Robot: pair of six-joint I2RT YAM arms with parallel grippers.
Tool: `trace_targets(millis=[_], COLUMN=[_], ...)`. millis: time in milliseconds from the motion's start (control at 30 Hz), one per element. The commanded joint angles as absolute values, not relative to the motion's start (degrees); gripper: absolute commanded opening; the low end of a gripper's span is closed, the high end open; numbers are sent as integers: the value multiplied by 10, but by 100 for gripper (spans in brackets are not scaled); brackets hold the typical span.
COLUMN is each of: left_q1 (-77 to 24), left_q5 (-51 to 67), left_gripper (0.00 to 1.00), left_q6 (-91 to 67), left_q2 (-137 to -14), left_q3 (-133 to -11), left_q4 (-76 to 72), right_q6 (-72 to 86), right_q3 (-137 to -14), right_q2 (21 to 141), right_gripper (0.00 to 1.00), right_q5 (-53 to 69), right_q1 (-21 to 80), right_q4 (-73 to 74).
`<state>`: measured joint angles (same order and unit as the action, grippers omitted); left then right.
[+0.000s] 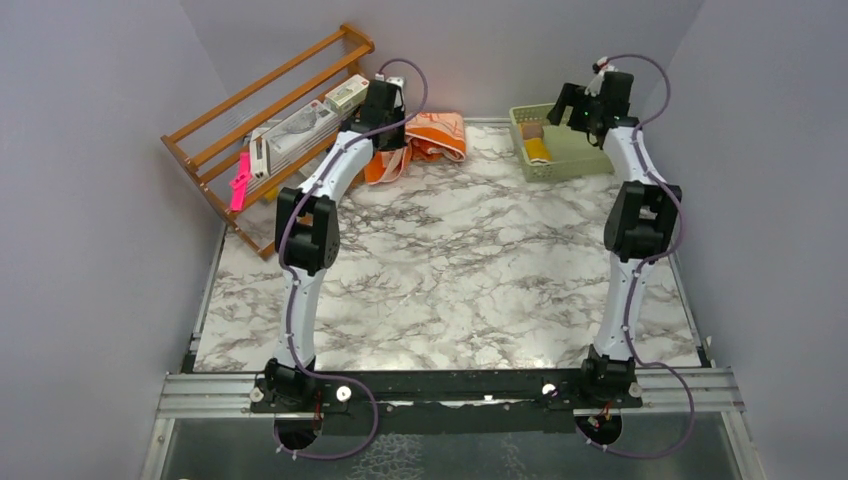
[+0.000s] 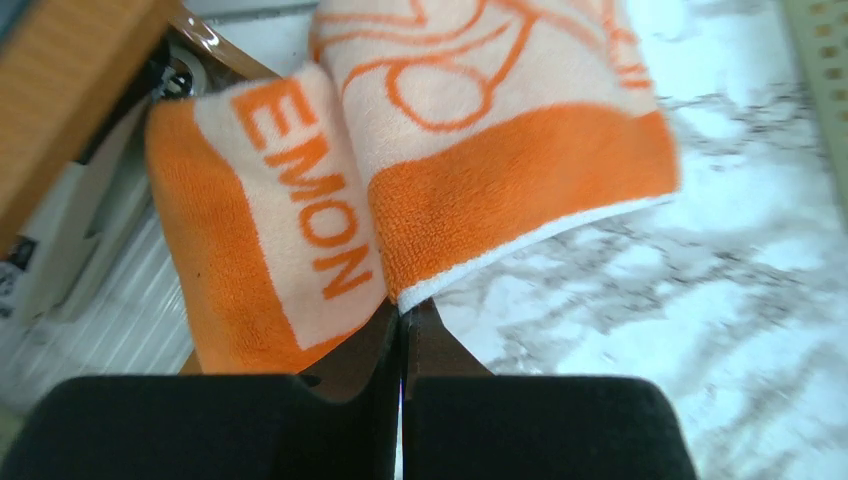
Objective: Roll the towels
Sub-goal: Pick up the towel at the corner of the board.
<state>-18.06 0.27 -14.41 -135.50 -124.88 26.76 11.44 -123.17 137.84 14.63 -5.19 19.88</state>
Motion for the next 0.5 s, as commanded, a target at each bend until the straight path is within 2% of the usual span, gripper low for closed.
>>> trace_targets(millis=[0,300,400,467], left_q1=[-180,-206,-207,-207], left_q5=[57,179,177,136], left_gripper=[0,0,0,0], left_q6=[-140,-160,-184,-174], left_q2=[-1198,-969,-871,-840], left_q3=[-1224,-1230,-1221,-1218], left_q4=[261,372,376,398], right_q6=[125,125,133,123], right_q3=[-1174,-954,-904,-906], right_q2=[1236,1014,991,1011], right_gripper=[91,94,94,94], right_q5=[133,157,179,188], right_q1=[-47,-18,4,36], right_q4=[106,73,82,104])
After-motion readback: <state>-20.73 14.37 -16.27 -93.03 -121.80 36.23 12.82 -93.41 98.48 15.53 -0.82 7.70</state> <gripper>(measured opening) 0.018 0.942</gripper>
